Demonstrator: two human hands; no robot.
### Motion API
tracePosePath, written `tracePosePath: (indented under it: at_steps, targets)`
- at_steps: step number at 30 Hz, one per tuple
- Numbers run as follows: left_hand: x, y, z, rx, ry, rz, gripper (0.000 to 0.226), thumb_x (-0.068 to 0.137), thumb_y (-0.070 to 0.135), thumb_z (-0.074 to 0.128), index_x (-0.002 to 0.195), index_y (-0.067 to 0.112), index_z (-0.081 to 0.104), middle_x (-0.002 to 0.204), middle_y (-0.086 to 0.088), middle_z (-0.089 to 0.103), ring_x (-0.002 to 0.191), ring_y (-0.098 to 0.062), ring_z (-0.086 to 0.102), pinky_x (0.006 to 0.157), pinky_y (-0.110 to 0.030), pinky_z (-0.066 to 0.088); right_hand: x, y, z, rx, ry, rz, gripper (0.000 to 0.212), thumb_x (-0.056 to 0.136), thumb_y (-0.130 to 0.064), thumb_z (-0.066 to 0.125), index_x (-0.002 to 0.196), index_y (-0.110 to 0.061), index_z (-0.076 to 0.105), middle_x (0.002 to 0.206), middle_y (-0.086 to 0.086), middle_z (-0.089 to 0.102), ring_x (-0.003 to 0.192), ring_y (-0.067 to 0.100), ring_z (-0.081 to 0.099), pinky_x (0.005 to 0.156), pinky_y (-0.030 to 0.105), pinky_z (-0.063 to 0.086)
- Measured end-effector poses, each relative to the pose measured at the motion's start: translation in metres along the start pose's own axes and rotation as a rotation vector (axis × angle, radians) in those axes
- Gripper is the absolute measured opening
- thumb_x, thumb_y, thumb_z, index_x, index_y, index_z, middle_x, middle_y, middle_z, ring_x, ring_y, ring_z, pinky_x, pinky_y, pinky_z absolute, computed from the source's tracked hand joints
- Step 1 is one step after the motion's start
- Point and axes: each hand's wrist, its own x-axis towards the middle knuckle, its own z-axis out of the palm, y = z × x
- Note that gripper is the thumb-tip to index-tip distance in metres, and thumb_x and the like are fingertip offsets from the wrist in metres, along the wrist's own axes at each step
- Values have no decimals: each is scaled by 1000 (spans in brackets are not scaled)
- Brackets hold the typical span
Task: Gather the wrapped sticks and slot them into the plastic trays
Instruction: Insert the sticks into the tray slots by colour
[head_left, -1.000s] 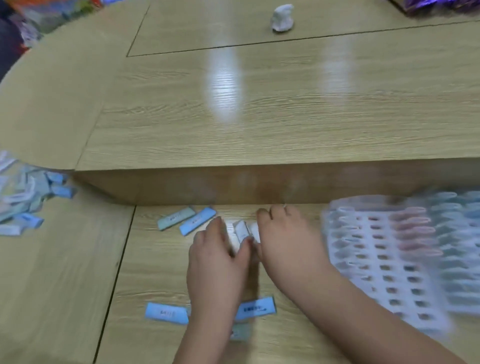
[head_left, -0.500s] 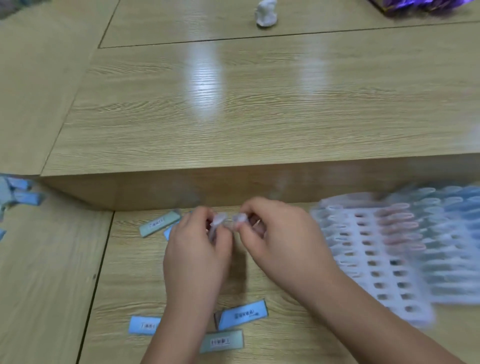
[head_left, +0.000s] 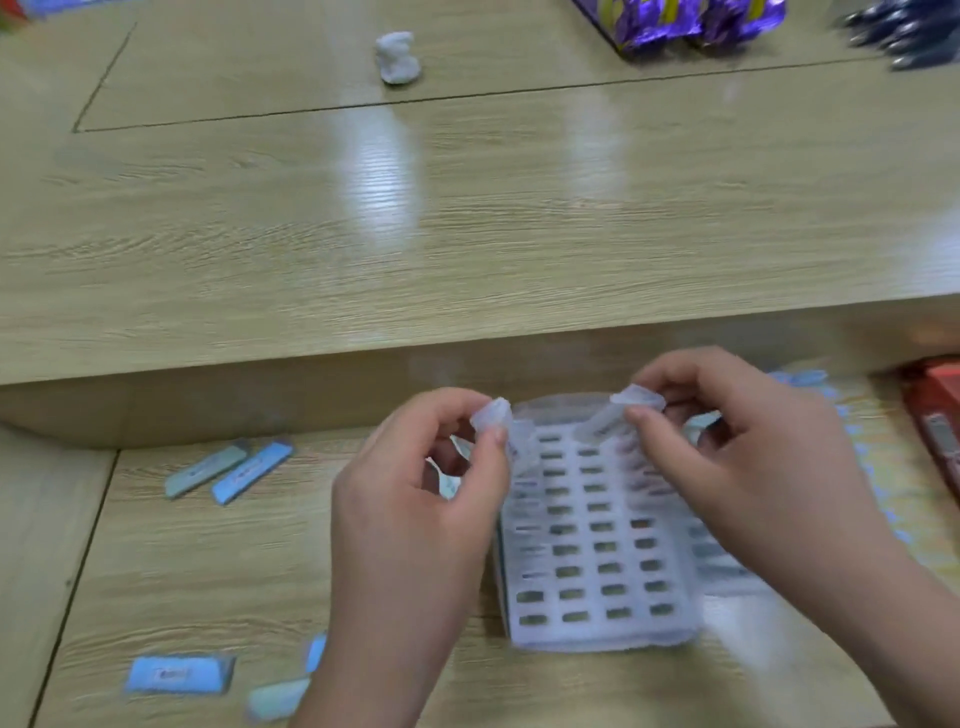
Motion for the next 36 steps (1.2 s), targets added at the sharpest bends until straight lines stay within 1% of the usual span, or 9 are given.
tracePosePath:
  at_steps: [4, 7, 10, 14, 18, 22, 29, 33, 36]
  targets:
    - [-2, 13, 12, 44, -29, 57, 15, 87, 29, 72, 86, 42, 66, 72, 16, 57, 62, -9, 51, 54, -11, 37, -1, 9, -2, -120, -62, -20, 11, 82, -40, 62, 92, -38, 64, 68, -29, 53, 71, -10, 51, 51, 22, 38]
    - [-17, 13, 2, 60, 36, 82, 6, 82, 40, 67, 87, 42, 67, 69, 9, 57, 58, -11, 51, 51, -19, 42, -11, 10, -5, -132, -101, -60, 13, 83, -45, 59, 94, -39, 60, 66, -30, 49, 67, -7, 48, 52, 20, 36]
    - [-45, 6, -11, 46, 96, 52, 10, 78, 44, 68, 86, 39, 70, 64, 7, 55, 51, -15, 46, 49, -27, 42, -34, 11, -8, -31, -190, -69, 19, 79, -49, 56, 96, -42, 57, 76, -28, 52, 68, -8, 50, 57, 15, 38]
    - [-78, -10, -16, 67, 53, 42, 9, 75, 37, 69, 84, 34, 69, 62, 10, 54, 49, -10, 44, 50, -22, 39, -64, 9, 2, 1, -279, -98, 18, 80, -49, 57, 96, -41, 61, 81, -40, 47, 70, -16, 47, 59, 4, 35]
    - [-92, -23, -9, 75, 41, 50, 11, 75, 35, 69, 86, 37, 69, 66, 16, 55, 52, -4, 45, 50, -16, 37, -78, 11, 18, 14, -248, -90, 18, 83, -51, 57, 97, -41, 63, 73, -24, 53, 69, -13, 48, 60, 9, 38]
    - [-98, -35, 2, 148, -34, 110, 12, 78, 32, 68, 88, 37, 66, 80, 26, 58, 62, 1, 48, 60, -9, 35, -83, 13, 32, -55, -223, -131, 19, 85, -49, 54, 94, -39, 67, 71, -22, 56, 70, -9, 50, 59, 19, 44]
    - [-108, -47, 4, 165, -80, 236, 14, 85, 24, 67, 95, 34, 67, 96, 23, 63, 77, 3, 52, 69, -6, 36, -89, 13, 41, 23, -158, -118, 16, 85, -47, 57, 93, -36, 66, 71, -31, 47, 70, -14, 46, 64, 4, 36]
    - [-108, -55, 4, 279, -161, 269, 10, 90, 27, 61, 98, 31, 66, 100, 22, 62, 85, 0, 52, 78, -10, 39, -96, 13, 45, -71, -139, -184, 16, 87, -43, 57, 94, -35, 68, 73, -22, 57, 72, -4, 52, 59, 17, 41]
    - [-106, -59, 7, 335, -202, 267, 15, 93, 28, 58, 100, 24, 71, 102, 18, 65, 88, -6, 57, 83, -8, 38, -98, 13, 47, -182, -104, -304, 16, 90, -37, 57, 94, -30, 71, 76, -18, 61, 71, 8, 55, 53, 19, 36]
